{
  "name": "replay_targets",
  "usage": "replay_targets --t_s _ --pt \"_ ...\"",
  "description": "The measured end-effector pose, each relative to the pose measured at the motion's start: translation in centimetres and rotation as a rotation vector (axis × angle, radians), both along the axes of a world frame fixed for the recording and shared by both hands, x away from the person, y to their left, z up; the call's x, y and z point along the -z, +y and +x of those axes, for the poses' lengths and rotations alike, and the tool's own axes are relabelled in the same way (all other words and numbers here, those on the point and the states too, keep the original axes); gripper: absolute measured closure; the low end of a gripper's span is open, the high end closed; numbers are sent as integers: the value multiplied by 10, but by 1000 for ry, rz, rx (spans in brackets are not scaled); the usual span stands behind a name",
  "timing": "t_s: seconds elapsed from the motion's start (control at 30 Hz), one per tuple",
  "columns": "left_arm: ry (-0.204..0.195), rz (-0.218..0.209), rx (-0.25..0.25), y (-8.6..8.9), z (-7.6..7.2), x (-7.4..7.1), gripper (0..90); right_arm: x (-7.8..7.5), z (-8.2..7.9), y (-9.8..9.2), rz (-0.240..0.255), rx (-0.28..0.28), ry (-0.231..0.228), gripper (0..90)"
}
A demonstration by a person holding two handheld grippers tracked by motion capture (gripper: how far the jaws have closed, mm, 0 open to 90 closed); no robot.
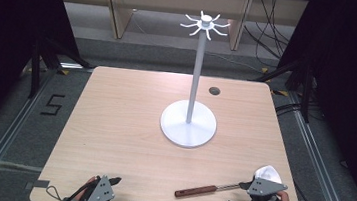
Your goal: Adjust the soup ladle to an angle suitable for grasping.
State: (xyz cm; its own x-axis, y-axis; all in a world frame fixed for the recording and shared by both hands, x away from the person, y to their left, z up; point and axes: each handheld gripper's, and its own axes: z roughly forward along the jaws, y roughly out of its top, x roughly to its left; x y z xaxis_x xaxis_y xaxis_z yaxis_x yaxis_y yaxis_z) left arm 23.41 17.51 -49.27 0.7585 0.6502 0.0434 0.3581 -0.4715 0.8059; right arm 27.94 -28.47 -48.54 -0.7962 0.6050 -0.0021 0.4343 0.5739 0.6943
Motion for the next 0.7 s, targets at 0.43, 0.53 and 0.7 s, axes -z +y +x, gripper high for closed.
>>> replay_targets --t_s 0.43,0.53,0.7 --pt "2 -4 0 0 0 0 153 -1 -1 1 9 -4 5 253" --pt "5 -6 2 0 -1 0 153 -1 -1 3 4 -2 14 253" --pt "7 -12 1 0 -1 0 153 -2 0 7 -6 -19 4 256"
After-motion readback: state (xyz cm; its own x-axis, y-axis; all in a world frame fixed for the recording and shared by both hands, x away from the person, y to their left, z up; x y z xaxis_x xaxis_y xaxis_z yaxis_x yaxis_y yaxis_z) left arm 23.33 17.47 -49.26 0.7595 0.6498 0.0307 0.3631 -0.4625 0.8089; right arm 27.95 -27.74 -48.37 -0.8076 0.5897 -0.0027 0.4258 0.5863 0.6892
